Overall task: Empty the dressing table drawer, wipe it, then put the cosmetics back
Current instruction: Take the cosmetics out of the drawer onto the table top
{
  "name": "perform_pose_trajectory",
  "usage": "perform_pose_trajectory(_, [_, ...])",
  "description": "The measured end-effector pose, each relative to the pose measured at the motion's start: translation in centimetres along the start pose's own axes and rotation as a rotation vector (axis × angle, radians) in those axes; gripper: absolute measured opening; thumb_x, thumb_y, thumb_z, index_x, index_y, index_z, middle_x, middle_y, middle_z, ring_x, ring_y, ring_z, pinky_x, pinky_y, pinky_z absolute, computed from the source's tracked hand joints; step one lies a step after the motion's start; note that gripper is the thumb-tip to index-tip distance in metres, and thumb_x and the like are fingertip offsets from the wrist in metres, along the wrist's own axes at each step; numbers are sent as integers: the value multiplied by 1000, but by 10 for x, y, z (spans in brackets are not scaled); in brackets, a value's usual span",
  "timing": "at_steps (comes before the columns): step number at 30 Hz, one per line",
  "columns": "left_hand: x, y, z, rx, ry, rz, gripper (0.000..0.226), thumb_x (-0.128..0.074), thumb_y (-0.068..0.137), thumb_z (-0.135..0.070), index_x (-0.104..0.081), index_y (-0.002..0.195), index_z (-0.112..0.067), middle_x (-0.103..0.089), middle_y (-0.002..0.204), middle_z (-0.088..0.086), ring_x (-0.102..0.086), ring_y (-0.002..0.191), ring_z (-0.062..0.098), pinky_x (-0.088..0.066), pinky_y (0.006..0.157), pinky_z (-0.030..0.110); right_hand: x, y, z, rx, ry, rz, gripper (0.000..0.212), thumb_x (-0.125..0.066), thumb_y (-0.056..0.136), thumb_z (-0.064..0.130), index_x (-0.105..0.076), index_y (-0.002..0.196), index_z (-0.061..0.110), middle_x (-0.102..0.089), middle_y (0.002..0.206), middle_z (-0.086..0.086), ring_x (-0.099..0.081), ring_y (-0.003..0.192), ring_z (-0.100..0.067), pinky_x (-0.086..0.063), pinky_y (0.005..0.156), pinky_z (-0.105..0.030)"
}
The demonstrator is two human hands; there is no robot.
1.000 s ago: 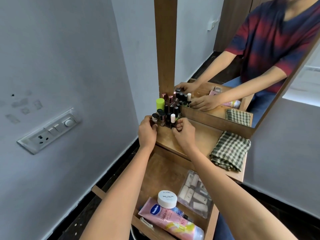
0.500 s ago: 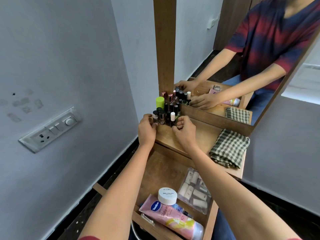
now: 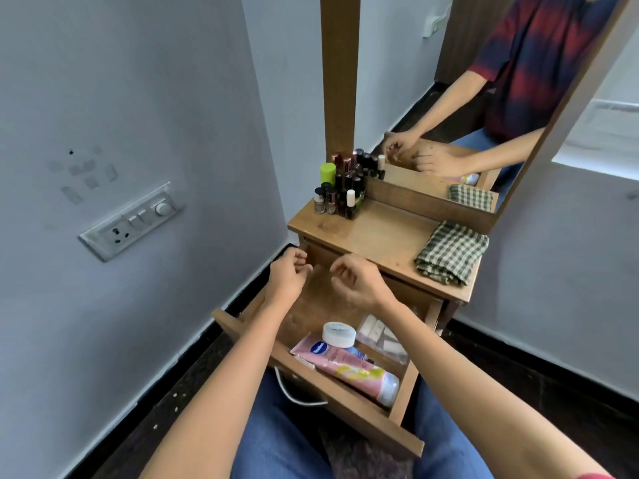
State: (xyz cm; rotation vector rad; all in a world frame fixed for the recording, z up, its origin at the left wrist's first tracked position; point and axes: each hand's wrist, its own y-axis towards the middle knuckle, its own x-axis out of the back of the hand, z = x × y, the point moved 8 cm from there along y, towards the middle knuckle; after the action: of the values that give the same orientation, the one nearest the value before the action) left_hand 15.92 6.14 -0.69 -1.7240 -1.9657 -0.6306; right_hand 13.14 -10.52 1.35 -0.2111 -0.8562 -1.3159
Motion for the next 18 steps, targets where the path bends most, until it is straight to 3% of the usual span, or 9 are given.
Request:
perform_pose_trajectory(4, [-12,-29,23,86,226,293,18,-71,84,-20,-65,101,-18,-70,93,-3,-63,83,11,-47,69,23,-51,-41,-9,-32,-140,550,49,-65,77,14,-55,125,9,-56,116,-10,-52,105,-22,-43,91,-30])
perform_pose_trajectory(7, [-21,-50,28,68,352,466,20,-71,83,-21,-66,102,-19,-70,97,-2,-63,86,11,-50,77,26,-61,-62,-22,-125,-222,733,70,-65,75,17,-41,140,17,-48,131,-9,-44,119,-25,-37,102,-36])
perform_pose_trajectory(10, [-29,-64,29,66,411,571,22,-71,83,-23,-67,104,-19,-68,102,-2,-63,93,14,-51,86,31,-64,-71,-26,-150,-315,835,76,-69,72,29,-37,142,27,-46,129,-3,-41,116,-26,-36,103,-45])
perform_pose_trajectory(18, [-43,-78,13,-7,524,624,33,-71,85,-22,-65,117,-15,-66,114,1,-61,101,16,-48,83,25,-57,-73,-29,-218,-274,777,66,-73,76,23,-42,134,25,-56,124,-3,-50,112,-22,-44,96,-38])
